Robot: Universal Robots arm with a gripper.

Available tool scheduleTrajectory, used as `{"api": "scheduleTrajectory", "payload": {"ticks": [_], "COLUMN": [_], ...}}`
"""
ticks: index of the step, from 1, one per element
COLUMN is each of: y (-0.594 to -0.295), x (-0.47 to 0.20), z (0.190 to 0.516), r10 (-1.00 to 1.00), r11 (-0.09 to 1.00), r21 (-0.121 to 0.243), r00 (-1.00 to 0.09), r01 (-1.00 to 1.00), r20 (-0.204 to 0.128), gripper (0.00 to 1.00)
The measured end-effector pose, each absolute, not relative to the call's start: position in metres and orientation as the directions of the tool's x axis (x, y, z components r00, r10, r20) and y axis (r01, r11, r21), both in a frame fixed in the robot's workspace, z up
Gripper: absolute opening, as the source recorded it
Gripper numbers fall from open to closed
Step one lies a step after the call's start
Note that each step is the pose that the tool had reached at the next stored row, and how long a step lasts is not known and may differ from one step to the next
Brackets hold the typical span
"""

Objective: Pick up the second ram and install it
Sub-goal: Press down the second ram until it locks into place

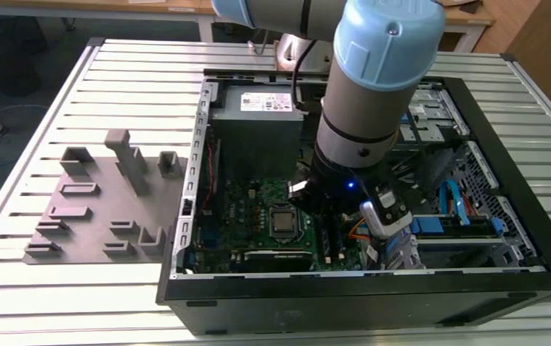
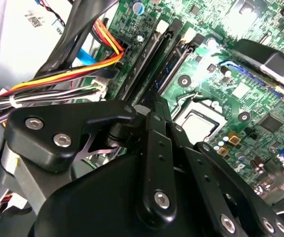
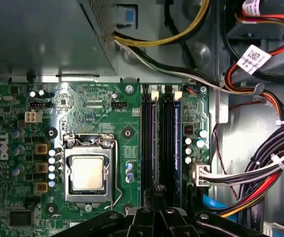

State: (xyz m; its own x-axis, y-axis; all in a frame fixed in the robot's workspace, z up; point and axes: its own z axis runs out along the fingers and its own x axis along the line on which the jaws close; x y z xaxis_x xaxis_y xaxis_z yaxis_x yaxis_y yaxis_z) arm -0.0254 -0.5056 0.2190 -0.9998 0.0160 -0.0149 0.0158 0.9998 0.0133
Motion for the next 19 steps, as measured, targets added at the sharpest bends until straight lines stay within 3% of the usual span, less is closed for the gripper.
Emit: {"api": "scheduleTrajectory", "payload": {"ticks": [7,19], "y": [-0.506,-0.506], "x": [-0.025,-0.025], "z": [0.218,0.269], "r10": [0.016,0.016], "r11": [1.000,1.000], "r21": [0.014,0.013], "r00": [-1.000,-1.000], "r01": [0.016,0.016], "r20": [-0.015,-0.015], "gripper": [0.07,0.07]}}
